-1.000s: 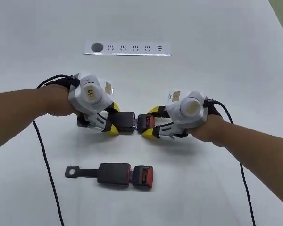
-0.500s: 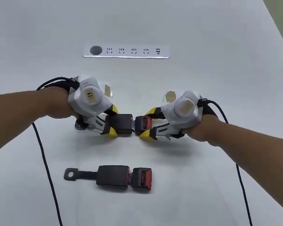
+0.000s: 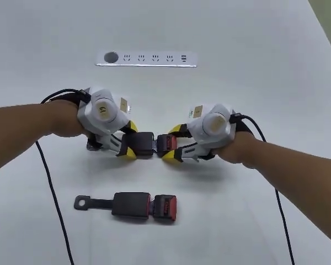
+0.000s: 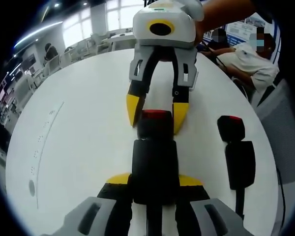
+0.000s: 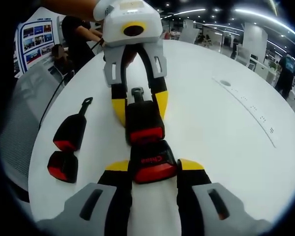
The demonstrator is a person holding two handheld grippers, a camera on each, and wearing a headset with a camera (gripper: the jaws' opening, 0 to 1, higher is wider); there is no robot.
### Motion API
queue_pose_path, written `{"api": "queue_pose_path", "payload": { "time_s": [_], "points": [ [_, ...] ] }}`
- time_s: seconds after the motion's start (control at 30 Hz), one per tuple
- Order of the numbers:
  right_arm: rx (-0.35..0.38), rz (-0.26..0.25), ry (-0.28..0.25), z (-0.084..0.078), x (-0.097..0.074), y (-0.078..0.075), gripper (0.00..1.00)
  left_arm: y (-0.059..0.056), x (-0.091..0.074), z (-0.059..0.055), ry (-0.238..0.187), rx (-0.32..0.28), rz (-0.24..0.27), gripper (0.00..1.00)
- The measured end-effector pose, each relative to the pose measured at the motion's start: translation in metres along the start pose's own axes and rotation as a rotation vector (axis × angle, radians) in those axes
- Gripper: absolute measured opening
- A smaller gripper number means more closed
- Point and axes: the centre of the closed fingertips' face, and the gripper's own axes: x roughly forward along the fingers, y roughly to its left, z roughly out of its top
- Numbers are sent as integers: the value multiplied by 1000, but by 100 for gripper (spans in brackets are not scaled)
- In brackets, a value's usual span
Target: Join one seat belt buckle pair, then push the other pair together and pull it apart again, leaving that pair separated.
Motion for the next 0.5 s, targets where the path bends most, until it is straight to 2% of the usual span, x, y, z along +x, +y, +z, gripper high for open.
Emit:
{"api": "queue_pose_path", "payload": {
  "time_s": [0.37, 0.5],
  "points": [
    [-4, -6, 4, 0, -3, -1, 34, -1, -1, 1, -5, 4, -3, 34],
    [-11, -5, 11, -4, -7, 0, 34, -1, -3, -3, -9, 5, -6, 34]
  ]
}}
